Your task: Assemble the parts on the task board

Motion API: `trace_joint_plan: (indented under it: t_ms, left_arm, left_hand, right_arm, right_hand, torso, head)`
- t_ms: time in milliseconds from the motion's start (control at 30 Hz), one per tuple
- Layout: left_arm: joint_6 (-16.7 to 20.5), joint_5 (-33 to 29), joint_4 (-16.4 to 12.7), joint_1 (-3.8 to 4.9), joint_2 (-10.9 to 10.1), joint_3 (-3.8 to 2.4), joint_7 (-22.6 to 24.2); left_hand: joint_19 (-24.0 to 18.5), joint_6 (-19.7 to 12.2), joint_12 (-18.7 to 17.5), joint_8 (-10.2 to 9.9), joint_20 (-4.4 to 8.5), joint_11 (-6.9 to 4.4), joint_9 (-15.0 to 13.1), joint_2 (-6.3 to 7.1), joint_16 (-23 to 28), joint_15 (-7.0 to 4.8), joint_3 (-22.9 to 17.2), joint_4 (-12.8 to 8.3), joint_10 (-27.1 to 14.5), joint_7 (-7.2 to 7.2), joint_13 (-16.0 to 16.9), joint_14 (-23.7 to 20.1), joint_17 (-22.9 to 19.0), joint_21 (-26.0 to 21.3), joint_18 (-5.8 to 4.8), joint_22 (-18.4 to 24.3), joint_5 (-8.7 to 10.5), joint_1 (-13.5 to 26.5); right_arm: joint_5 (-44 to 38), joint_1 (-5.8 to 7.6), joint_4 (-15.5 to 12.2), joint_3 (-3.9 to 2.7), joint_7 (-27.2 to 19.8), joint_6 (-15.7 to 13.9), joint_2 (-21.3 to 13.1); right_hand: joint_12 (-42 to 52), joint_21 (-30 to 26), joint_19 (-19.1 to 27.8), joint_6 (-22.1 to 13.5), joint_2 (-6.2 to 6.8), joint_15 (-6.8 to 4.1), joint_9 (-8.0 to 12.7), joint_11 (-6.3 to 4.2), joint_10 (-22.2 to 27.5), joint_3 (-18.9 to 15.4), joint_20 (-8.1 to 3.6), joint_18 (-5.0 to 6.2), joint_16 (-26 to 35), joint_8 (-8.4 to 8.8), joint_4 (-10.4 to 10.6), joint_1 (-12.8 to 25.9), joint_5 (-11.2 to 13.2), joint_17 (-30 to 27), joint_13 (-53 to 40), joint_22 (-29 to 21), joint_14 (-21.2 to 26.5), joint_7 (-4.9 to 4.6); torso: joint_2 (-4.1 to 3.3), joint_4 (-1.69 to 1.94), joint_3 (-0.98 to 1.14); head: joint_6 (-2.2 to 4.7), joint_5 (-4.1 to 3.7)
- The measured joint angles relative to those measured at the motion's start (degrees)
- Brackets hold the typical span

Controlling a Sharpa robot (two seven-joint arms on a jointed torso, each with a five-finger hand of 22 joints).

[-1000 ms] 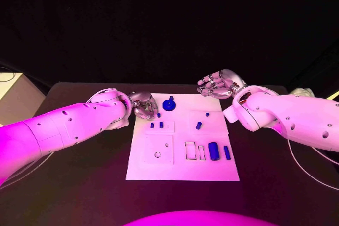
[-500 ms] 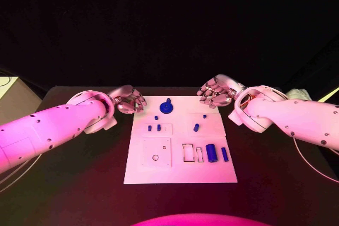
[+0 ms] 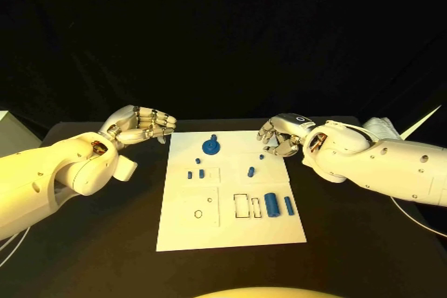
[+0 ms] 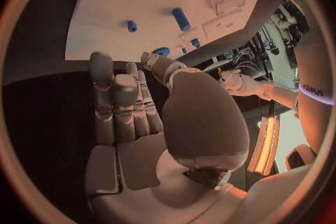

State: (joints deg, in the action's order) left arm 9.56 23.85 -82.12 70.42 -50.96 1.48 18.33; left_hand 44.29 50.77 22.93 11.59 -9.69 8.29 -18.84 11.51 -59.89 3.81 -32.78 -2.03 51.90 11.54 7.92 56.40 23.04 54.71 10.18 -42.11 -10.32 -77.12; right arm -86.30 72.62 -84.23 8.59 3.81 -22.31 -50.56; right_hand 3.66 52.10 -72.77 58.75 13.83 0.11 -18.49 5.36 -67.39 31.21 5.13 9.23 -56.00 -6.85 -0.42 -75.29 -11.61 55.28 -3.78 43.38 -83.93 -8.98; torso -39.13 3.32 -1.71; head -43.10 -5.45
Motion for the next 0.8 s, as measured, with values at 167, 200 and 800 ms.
trace_joint_plan:
  t_ms: [167,200,800]
  left_arm:
    - [-0.94,-6.44,-2.32,-0.21,-1.44,0.00,1.90]
    - [-1.05,-7.22,-2.66,-0.22,-1.71,0.00,2.13]
    - [-1.60,-12.19,-5.43,-0.31,-3.85,0.00,3.67]
  left_hand:
    - [0.26,-0.29,-0.12,-0.04,-0.25,0.00,0.00,0.06,0.22,0.01,0.38,0.07,-0.41,0.11,-0.16,0.00,-0.06,-0.67,0.01,0.74,0.00,0.34]
    - [0.25,-0.29,-0.12,-0.04,-0.25,0.00,0.00,0.06,0.22,0.00,0.38,0.07,-0.41,0.11,-0.21,0.00,-0.06,-0.67,0.01,0.75,0.00,0.34]
    - [1.88,-1.09,-0.13,-0.04,-0.19,0.36,-0.01,-0.26,0.89,0.00,0.70,-0.26,-1.17,0.53,-0.58,0.00,-0.43,-1.31,0.01,1.30,0.00,0.01]
  right_arm:
    - [-3.60,-0.78,0.05,0.03,2.08,0.75,0.46]
    - [-4.08,-0.92,0.05,0.03,2.45,0.95,0.52]
    - [-8.39,-2.82,1.67,0.06,6.90,2.99,2.76]
  right_hand:
    - [0.00,4.83,-2.08,-0.70,0.34,0.33,-0.09,0.48,2.53,-0.61,0.40,-0.83,-5.23,0.34,0.61,0.34,0.76,4.08,-0.05,5.84,-0.08,-0.09]
    - [0.00,5.64,-2.25,-0.70,0.36,0.41,-0.18,0.49,2.71,-0.61,0.41,-1.01,-5.99,0.34,0.61,0.33,0.68,4.65,-0.10,6.82,0.00,-0.09]
    - [0.31,14.17,-5.64,-0.70,0.44,0.61,-0.61,0.58,3.02,-0.14,0.71,-2.60,-13.65,0.33,1.07,-0.21,-0.82,10.71,-0.30,17.06,-0.21,-0.09]
  torso:
    - [-0.01,0.08,-0.03]
    - [-0.01,0.09,-0.04]
    - [-0.10,0.01,0.15]
  head:
    - [0.10,-0.85]
    - [0.10,-0.91]
    - [-0.17,-1.54]
